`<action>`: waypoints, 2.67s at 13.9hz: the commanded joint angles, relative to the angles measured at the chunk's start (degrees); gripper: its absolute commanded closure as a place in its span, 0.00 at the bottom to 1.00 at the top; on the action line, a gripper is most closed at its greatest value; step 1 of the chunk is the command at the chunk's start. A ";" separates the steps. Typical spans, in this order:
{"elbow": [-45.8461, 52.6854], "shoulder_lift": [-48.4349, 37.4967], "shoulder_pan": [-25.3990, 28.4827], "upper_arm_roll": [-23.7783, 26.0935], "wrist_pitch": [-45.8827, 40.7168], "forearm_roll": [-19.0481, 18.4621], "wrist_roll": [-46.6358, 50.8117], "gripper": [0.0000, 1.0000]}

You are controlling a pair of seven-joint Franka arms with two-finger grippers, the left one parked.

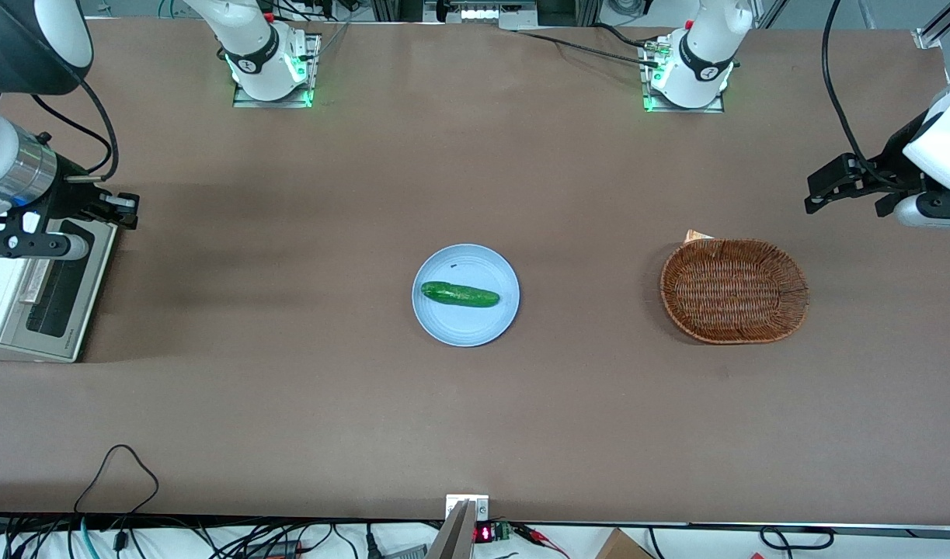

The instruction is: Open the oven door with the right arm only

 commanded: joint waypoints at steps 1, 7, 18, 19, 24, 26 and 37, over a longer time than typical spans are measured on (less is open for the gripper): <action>-0.73 1.55 -0.33 0.01 0.62 -7.87 0.95 1.00; -4.40 7.17 -3.40 -0.95 5.70 -28.70 1.30 1.00; -13.46 11.92 -5.78 -4.21 17.15 -45.60 15.98 1.00; -13.56 12.19 -5.78 -4.29 17.41 -46.49 15.98 1.00; -14.26 12.63 -6.13 -5.96 19.52 -46.85 18.69 1.00; -14.79 12.98 -6.13 -5.96 19.78 -47.11 20.20 1.00; -16.99 14.91 -6.13 -5.96 23.56 -47.20 23.09 1.00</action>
